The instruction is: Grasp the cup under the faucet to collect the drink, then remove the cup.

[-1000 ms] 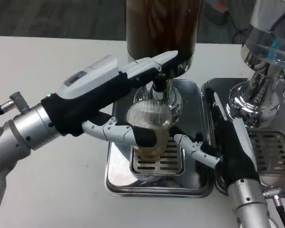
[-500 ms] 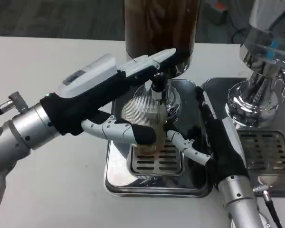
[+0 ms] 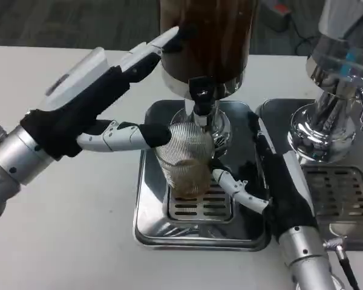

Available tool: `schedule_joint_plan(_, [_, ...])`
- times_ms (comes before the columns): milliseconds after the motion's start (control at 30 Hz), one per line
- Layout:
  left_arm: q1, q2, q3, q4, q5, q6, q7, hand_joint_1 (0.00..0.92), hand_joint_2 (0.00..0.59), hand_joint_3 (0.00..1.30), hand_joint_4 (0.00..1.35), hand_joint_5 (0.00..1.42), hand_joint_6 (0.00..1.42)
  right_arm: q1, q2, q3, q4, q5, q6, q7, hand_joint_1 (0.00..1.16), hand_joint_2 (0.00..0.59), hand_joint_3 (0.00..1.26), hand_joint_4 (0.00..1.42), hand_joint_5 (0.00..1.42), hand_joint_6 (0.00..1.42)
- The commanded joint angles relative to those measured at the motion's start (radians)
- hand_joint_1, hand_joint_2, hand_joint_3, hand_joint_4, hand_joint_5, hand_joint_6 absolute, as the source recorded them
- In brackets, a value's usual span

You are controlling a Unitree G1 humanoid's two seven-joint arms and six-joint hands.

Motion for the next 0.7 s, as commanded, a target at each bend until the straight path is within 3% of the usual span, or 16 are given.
schedule_joint_plan(33, [0.017, -0.015, 0.047, 0.019, -0.06, -0.003, 0.035, 0.0, 0.087, 0.02, 0.0, 0.07, 0.01, 0.034, -0.006, 0.0, -0.038, -0.01, -0.013, -0.011, 0.73, 0.186, 0.0, 0.0, 0.0, 0.0])
schedule_joint_plan(467, [0.122, -0.016, 0.206, 0.152, -0.149, -0.008, 0.086, 0.0, 0.117, 0.07, 0.0, 0.11, 0.04, 0.074, 0.004, 0.003, -0.08, -0.009, -0.015, -0.009, 0.73, 0.19, 0.0, 0.0, 0.0, 0.0])
schedule_joint_plan(567, [0.155, -0.006, 0.226, 0.209, -0.114, -0.025, 0.116, 0.0, 0.12, 0.08, 0.0, 0.12, 0.05, 0.081, -0.006, 0.017, -0.107, -0.04, -0.004, -0.011, 0.73, 0.193, 0.0, 0.0, 0.0, 0.0])
schedule_joint_plan(700, [0.178, 0.01, 0.223, 0.268, -0.02, -0.043, 0.184, 0.0, 0.124, 0.08, 0.0, 0.1, 0.02, 0.078, -0.001, 0.013, -0.106, -0.024, 0.005, 0.006, 0.72, 0.196, 0.0, 0.0, 0.0, 0.0])
